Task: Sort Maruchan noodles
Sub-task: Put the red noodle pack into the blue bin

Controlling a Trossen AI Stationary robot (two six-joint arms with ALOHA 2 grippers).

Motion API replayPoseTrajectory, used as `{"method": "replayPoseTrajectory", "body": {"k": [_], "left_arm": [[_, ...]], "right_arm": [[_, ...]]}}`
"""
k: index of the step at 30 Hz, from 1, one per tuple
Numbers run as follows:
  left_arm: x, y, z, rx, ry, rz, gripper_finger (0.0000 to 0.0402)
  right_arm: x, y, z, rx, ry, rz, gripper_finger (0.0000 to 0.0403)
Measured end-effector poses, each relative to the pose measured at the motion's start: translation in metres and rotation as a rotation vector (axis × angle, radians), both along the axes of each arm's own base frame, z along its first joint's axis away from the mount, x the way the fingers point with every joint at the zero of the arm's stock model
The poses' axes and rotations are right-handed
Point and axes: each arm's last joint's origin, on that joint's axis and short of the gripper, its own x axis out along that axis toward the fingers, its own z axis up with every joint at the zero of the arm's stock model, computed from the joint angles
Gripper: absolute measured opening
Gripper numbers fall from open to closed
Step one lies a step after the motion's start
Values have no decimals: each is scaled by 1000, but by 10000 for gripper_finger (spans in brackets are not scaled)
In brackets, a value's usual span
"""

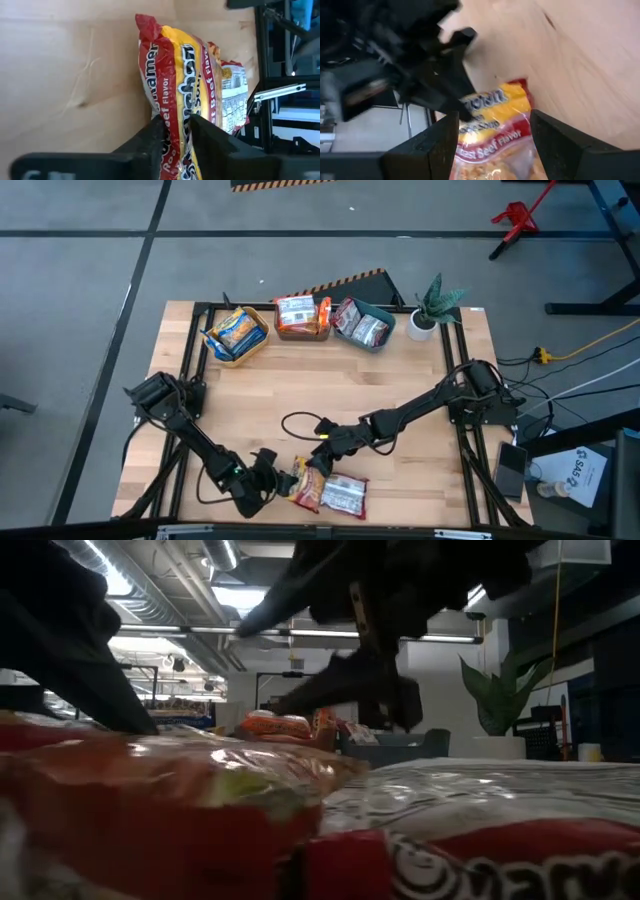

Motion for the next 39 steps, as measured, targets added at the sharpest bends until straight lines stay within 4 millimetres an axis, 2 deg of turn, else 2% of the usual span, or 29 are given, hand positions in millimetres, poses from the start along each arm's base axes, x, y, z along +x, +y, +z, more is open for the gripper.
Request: {"method": "replayPoseTrajectory", "body": {"k": [4, 8, 12, 19, 24, 28, 34, 39], "left_arm": [[4, 4, 0, 6, -8, 20, 47], [7, 9, 4, 34, -37, 63, 6], [15, 24, 11, 148, -28, 60, 1], [39, 58, 41, 273, -15, -20, 0], [58, 98, 65, 361, -16, -36, 0], [73, 138, 83, 368, -44, -24, 0], [94, 209, 105, 397, -175, 20, 0], [97, 277, 114, 392, -241, 111, 0]], "right_arm": [[-4, -12, 17, -47, -5, 14, 232], [-12, -35, 46, -125, -11, 13, 232], [-29, -61, 83, -202, -28, -4, 232], [-75, -90, 145, -308, -77, -97, 232], [-111, -100, 177, -377, -115, -198, 232], [-133, -105, 191, -402, -118, -239, 232], [-156, -111, 202, -443, -112, -296, 232], [-170, -115, 207, -486, -102, -328, 232]]}}
